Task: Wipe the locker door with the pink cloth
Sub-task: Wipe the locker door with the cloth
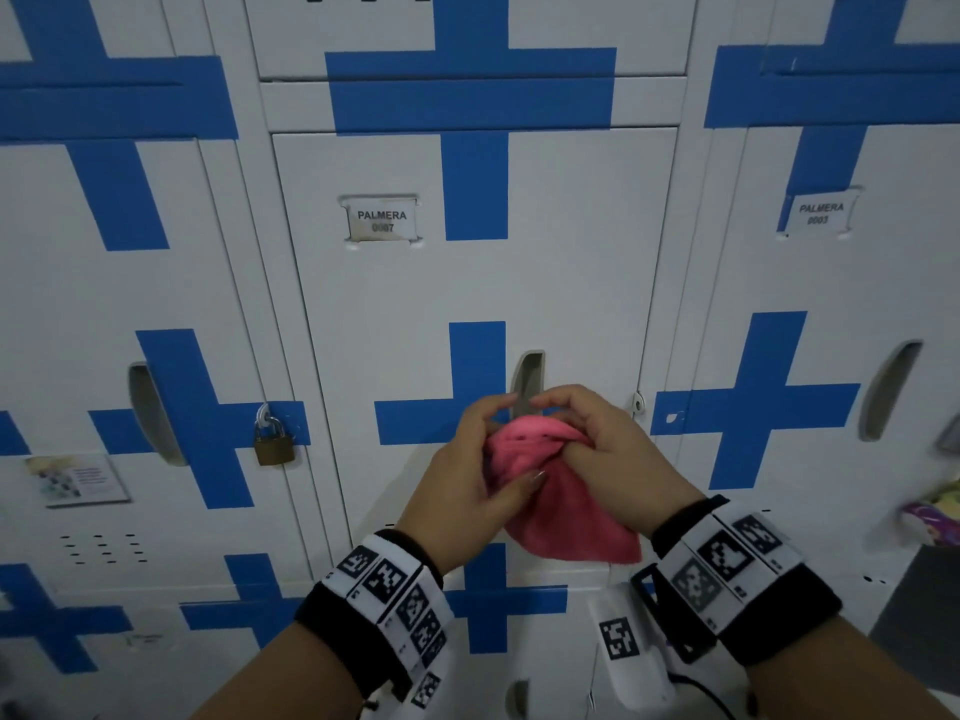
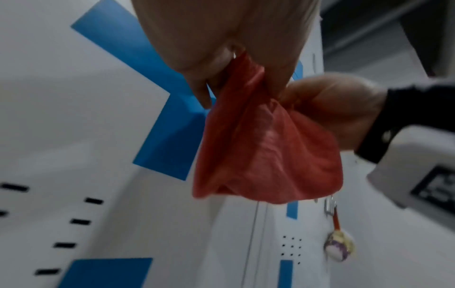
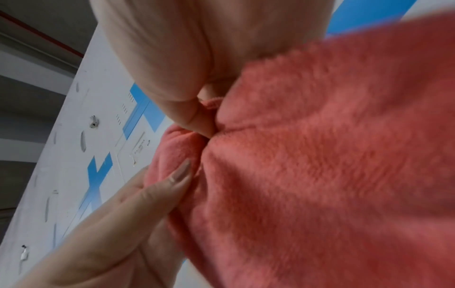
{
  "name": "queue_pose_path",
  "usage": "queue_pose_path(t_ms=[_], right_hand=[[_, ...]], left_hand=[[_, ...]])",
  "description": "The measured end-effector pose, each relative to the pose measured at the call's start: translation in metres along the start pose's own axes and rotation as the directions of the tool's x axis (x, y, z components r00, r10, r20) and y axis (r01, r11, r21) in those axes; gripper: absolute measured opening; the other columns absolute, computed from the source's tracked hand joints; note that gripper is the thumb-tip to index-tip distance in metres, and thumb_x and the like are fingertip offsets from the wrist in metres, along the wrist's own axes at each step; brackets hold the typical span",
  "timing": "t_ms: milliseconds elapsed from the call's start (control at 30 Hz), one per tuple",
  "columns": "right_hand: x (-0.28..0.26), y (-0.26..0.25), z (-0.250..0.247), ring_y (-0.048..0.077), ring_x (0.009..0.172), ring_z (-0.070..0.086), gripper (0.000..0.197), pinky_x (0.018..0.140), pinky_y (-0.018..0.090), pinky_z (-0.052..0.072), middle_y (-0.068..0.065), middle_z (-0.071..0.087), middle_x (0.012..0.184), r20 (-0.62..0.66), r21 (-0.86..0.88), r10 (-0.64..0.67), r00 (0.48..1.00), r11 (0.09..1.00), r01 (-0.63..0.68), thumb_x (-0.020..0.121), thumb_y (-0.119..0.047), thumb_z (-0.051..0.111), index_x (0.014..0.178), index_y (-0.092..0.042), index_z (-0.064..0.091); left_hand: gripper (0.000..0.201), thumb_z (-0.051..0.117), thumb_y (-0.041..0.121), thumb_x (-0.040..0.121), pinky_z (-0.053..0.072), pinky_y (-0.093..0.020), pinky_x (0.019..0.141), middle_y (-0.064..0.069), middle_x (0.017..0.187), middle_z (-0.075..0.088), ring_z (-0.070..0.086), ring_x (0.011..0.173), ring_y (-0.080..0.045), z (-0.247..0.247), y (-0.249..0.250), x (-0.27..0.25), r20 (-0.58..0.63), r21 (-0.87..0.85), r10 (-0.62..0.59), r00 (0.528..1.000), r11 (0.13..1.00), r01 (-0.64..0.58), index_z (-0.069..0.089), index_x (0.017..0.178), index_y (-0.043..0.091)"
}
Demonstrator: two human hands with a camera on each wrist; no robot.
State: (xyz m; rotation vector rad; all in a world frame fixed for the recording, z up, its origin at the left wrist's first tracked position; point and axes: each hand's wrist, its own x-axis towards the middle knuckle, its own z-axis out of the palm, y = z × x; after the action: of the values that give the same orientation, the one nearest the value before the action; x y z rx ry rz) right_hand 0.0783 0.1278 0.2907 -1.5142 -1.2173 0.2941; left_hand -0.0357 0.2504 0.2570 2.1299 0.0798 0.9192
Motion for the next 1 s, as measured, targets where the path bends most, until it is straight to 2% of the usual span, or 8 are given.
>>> queue_pose_path(t_ms=[233, 500, 600, 667, 733, 833, 933, 1000], right_hand=[[-0.002, 0.002, 0.000, 0.005, 0.077, 0.060, 0.052, 0.071, 0.015, 0.044, 0.005, 0.064, 0.088, -0.095, -0.042, -0.013, 0.995, 0.999, 0.009, 0.078, 0.013, 0.043, 0.116, -0.023, 0.052], [0.011, 0.000, -0.010, 0.007, 0.078, 0.055, 0.030, 0.068, 0.020, 0.046, -0.005, 0.055, 0.088, -0.453, -0.217, -0.126, 0.883, 0.976, 0.028, 0.082, -0.026, 0.069, 0.103, -0.031, 0.047], [0.017, -0.009, -0.017, 0.011, 0.098, 0.050, 0.028, 0.086, 0.029, 0.045, -0.002, 0.051, 0.109, -0.499, -0.480, -0.328, 0.802, 0.876, 0.059, 0.087, -0.025, 0.062, 0.113, -0.023, 0.052], [0.019, -0.012, -0.022, 0.016, 0.120, 0.040, 0.039, 0.101, 0.035, 0.037, 0.002, 0.045, 0.129, -0.467, -0.641, -0.454, 0.759, 0.765, 0.064, 0.088, -0.020, 0.059, 0.126, -0.022, 0.049], [0.023, -0.010, -0.025, 0.020, 0.138, 0.023, 0.054, 0.111, 0.038, 0.025, 0.003, 0.032, 0.148, -0.389, -0.736, -0.465, 0.795, 0.676, 0.035, 0.089, -0.016, 0.055, 0.139, -0.023, 0.038], [0.027, 0.004, -0.024, 0.019, 0.145, -0.001, 0.073, 0.117, 0.042, 0.015, 0.000, 0.005, 0.158, -0.280, -0.800, -0.361, 0.890, 0.600, -0.008, 0.088, -0.005, 0.051, 0.149, -0.022, 0.015], [0.029, 0.014, -0.025, 0.015, 0.144, -0.014, 0.084, 0.118, 0.040, 0.007, -0.006, -0.013, 0.156, -0.230, -0.831, -0.303, 0.925, 0.556, -0.025, 0.084, 0.001, 0.048, 0.150, -0.022, 0.001], [0.029, 0.016, -0.026, 0.015, 0.143, -0.017, 0.085, 0.118, 0.039, 0.004, -0.007, -0.018, 0.154, -0.213, -0.837, -0.294, 0.932, 0.547, -0.018, 0.084, 0.001, 0.046, 0.150, -0.022, -0.003]], left_hand=[[0.060, 0.075, 0.027, 0.073, 0.052, -0.036, 0.088, 0.010, 0.111, 0.059, 0.061, 0.099, -0.011, 0.004, 0.004, -0.002, -0.068, -0.117, -0.036, 0.997, 0.993, 0.028, 0.042, 0.121, 0.041], [0.034, 0.040, 0.008, 0.070, 0.035, -0.010, 0.089, 0.002, 0.107, 0.038, 0.042, 0.101, 0.001, -0.024, 0.025, 0.024, -0.232, 0.258, 0.301, 0.925, 0.936, -0.240, 0.048, 0.095, 0.029], [0.026, 0.042, 0.006, 0.075, 0.038, -0.011, 0.092, 0.004, 0.113, 0.037, 0.043, 0.099, -0.002, -0.039, 0.037, 0.050, -0.327, 0.386, 0.365, 0.872, 0.893, -0.229, 0.061, 0.088, 0.018], [0.031, 0.045, 0.000, 0.076, 0.039, -0.027, 0.098, 0.000, 0.118, 0.042, 0.044, 0.108, -0.014, -0.046, 0.042, 0.067, -0.399, 0.484, 0.396, 0.827, 0.857, -0.177, 0.064, 0.096, 0.014], [0.043, 0.048, 0.000, 0.079, 0.030, -0.038, 0.102, -0.006, 0.130, 0.046, 0.040, 0.118, -0.024, -0.046, 0.040, 0.078, -0.399, 0.634, 0.426, 0.812, 0.768, -0.091, 0.061, 0.116, 0.018], [0.052, 0.041, 0.013, 0.090, 0.013, -0.049, 0.110, -0.006, 0.151, 0.030, 0.019, 0.137, -0.028, -0.032, 0.024, 0.083, -0.236, 0.820, 0.414, 0.879, 0.571, -0.049, 0.037, 0.142, 0.020], [0.057, 0.026, 0.020, 0.093, -0.007, -0.054, 0.111, -0.004, 0.158, 0.006, 0.001, 0.144, -0.029, -0.014, 0.005, 0.078, -0.128, 0.873, 0.372, 0.919, 0.483, -0.074, 0.014, 0.149, 0.019], [0.057, 0.023, 0.023, 0.094, -0.005, -0.056, 0.109, -0.004, 0.156, 0.005, 0.003, 0.143, -0.029, -0.005, -0.003, 0.074, -0.105, 0.878, 0.362, 0.926, 0.472, -0.085, 0.010, 0.149, 0.019]])
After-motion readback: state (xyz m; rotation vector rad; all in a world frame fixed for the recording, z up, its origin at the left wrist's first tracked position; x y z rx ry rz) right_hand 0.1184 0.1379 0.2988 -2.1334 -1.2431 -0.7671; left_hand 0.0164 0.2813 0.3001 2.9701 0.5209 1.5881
